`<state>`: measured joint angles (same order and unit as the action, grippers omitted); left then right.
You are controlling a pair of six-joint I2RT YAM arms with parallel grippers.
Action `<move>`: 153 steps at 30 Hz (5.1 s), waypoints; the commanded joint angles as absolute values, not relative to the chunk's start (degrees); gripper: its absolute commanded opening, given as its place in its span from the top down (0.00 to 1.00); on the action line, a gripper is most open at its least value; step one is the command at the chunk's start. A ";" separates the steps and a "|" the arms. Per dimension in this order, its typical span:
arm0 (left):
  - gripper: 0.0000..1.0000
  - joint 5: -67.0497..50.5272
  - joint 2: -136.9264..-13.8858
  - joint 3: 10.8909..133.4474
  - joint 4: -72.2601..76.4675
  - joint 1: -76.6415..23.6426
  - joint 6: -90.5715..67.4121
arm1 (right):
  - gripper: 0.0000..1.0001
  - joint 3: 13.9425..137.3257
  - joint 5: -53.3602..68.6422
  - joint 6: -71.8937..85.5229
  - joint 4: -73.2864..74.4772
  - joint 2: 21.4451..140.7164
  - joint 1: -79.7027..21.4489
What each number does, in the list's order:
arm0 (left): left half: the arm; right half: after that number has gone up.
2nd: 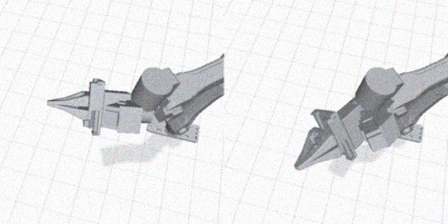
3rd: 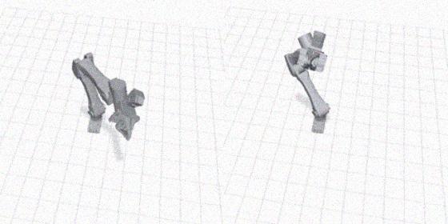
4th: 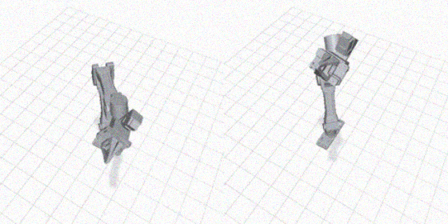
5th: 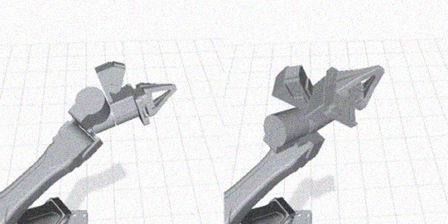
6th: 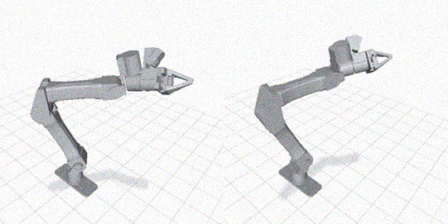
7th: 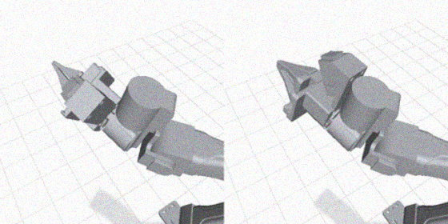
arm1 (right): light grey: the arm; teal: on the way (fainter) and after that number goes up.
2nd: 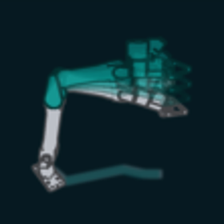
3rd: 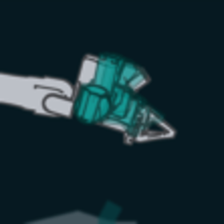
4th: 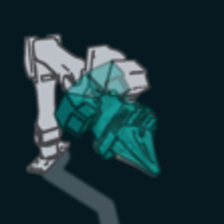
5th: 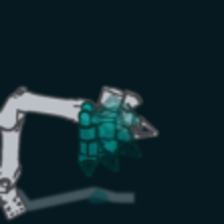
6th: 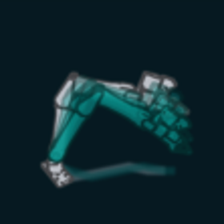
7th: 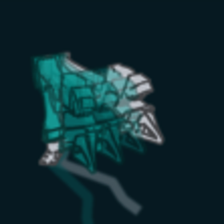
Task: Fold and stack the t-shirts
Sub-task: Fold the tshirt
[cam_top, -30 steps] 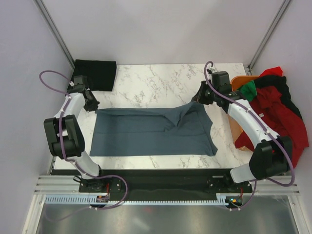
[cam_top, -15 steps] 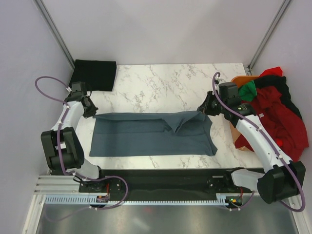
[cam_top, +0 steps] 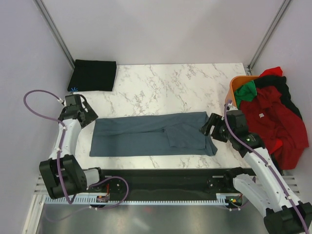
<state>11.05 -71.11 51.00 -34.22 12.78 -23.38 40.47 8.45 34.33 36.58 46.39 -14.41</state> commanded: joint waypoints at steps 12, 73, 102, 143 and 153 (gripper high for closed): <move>0.10 5.37 -69.85 55.28 -31.99 -2.34 -20.83 | 0.20 44.63 7.13 40.16 30.59 58.87 -19.85; 0.16 -15.32 -71.82 54.21 -31.62 -42.28 -59.69 | 0.05 132.13 20.57 30.50 20.22 147.85 -23.03; 0.19 -6.06 -51.06 30.86 -37.01 -42.10 -55.98 | 0.26 25.32 -1.67 54.22 24.00 48.87 -52.28; 0.98 -13.10 -56.18 22.50 -24.34 -42.19 -60.29 | 1.00 21.00 -1.14 57.48 15.45 57.13 -60.38; 0.98 -8.97 -45.26 32.85 -41.47 -42.28 -58.10 | 1.00 32.05 -4.82 57.48 27.59 50.01 -60.56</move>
<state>-11.05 -45.82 26.06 -34.89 -42.15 -59.31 25.21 -1.76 57.25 23.35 51.88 -60.18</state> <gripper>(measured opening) 0.032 0.011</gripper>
